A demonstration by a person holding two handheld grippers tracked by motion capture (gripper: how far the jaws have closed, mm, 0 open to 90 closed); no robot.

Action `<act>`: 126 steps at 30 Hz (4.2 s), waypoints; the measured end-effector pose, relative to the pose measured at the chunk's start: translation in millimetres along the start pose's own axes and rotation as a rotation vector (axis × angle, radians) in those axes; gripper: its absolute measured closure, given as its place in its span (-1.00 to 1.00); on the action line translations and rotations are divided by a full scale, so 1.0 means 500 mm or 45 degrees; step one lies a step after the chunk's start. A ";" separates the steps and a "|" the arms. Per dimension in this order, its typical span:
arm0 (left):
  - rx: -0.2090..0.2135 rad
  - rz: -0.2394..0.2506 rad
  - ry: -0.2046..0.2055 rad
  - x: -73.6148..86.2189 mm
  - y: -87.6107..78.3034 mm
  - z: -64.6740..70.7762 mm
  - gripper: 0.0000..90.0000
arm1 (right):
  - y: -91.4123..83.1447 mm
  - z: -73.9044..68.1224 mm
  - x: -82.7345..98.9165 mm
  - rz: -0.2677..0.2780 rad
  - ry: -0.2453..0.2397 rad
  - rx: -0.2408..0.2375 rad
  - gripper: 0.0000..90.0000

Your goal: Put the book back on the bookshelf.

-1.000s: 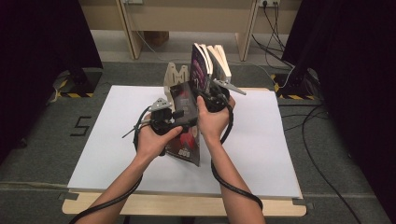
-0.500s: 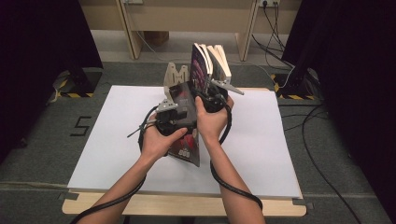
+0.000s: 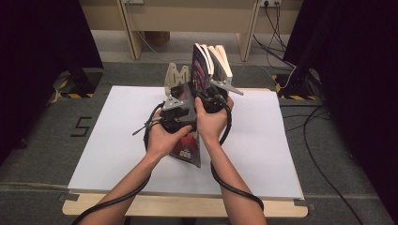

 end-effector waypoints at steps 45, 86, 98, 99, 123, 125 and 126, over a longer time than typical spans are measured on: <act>-0.304 0.088 0.095 0.014 0.002 -0.054 0.46 | -0.009 -0.078 0.019 0.051 -0.169 -0.059 0.94; -0.363 0.161 -0.003 -0.002 -0.038 -0.103 0.93 | -0.070 0.031 0.000 0.057 -0.153 -0.084 0.41; -0.371 0.225 -0.029 -0.029 -0.057 -0.134 0.93 | -0.101 0.105 0.049 0.002 -0.139 -0.005 0.40; -0.376 0.232 -0.032 -0.031 -0.059 -0.136 0.93 | -0.102 0.109 0.055 -0.010 -0.136 0.000 0.40; -0.443 0.379 -0.067 -0.075 -0.053 -0.181 0.93 | -0.186 0.233 0.154 -0.077 -0.115 0.144 0.36; -0.451 0.382 -0.064 -0.076 -0.048 -0.183 0.93 | -0.194 0.242 0.159 -0.070 -0.111 0.156 0.36; -0.454 0.383 -0.063 -0.077 -0.045 -0.183 0.93 | -0.198 0.245 0.161 -0.073 -0.113 0.162 0.35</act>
Point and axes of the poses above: each handheld gripper's, and its own axes: y roughly forward along the jaws, x roughly out of its underside, z roughly to its right, the point moved 3 cm from there along y, roughly forward along the jaws, and after that the axes turned 2 degrees about z, right-handed, at the moved point
